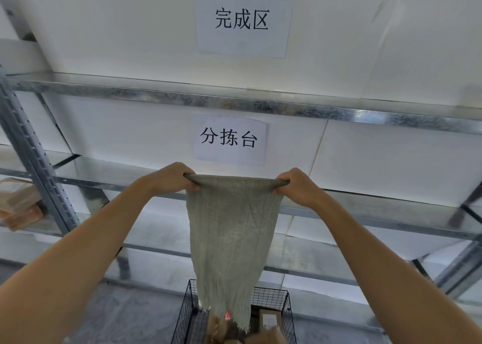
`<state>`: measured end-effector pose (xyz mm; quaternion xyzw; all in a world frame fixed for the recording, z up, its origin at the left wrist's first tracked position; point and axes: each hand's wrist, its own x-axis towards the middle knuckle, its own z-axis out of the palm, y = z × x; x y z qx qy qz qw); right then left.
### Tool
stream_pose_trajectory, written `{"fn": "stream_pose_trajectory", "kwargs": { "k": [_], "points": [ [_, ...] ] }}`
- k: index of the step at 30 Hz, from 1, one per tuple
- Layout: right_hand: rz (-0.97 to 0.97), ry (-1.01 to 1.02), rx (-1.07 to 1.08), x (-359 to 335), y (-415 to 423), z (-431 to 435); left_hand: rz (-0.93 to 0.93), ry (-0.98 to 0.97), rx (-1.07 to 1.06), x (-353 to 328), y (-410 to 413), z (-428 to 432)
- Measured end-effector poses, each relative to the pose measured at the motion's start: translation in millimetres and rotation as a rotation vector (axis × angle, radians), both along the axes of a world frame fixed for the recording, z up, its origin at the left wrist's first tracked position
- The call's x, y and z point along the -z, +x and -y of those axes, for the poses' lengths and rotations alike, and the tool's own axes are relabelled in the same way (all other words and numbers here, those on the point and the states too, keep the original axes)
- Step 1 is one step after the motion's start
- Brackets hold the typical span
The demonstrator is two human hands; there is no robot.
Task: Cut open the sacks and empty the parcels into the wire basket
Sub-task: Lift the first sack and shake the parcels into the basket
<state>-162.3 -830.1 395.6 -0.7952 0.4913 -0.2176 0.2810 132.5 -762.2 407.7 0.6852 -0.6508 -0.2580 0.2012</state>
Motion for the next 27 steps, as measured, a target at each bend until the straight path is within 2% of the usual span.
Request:
{"fn": "stream_pose_trajectory", "kwargs": {
  "k": [2,8,11,13,16,19,24,26,27],
  "points": [
    [0.118,0.093,0.012,-1.8,-5.3,2.5,-0.128,0.029,-0.026,-1.7,2.9,-2.6],
    [0.495,0.351,0.192,3.5,-15.3,9.5,-0.604,-0.042,-0.183,4.8,4.2,0.5],
    [0.535,0.285,0.198,5.1,-13.3,5.9,-0.686,-0.097,-0.291,4.1,-2.5,2.6],
    [0.528,0.201,0.204,5.2,-10.7,4.4,-0.808,-0.113,-0.354,3.4,-7.2,4.4],
    [0.619,0.195,0.232,0.8,-7.6,2.7,-0.959,-0.107,-0.342,1.3,-11.2,5.3],
    [0.609,0.226,0.213,-4.8,-7.3,2.5,-0.936,-0.13,-0.301,-2.2,-11.9,5.5],
    [0.46,0.34,0.094,-7.8,-10.2,4.7,-0.75,-0.1,-0.218,-8.3,-7.6,1.3],
    [0.347,0.322,0.046,-5.7,-9.9,4.2,-0.605,-0.017,-0.124,-9.4,-7.5,-1.4],
    [0.278,0.282,0.03,-4.8,-8.7,3.8,-0.468,0.015,-0.085,-8.9,-7.8,-2.0]
  ]
}}
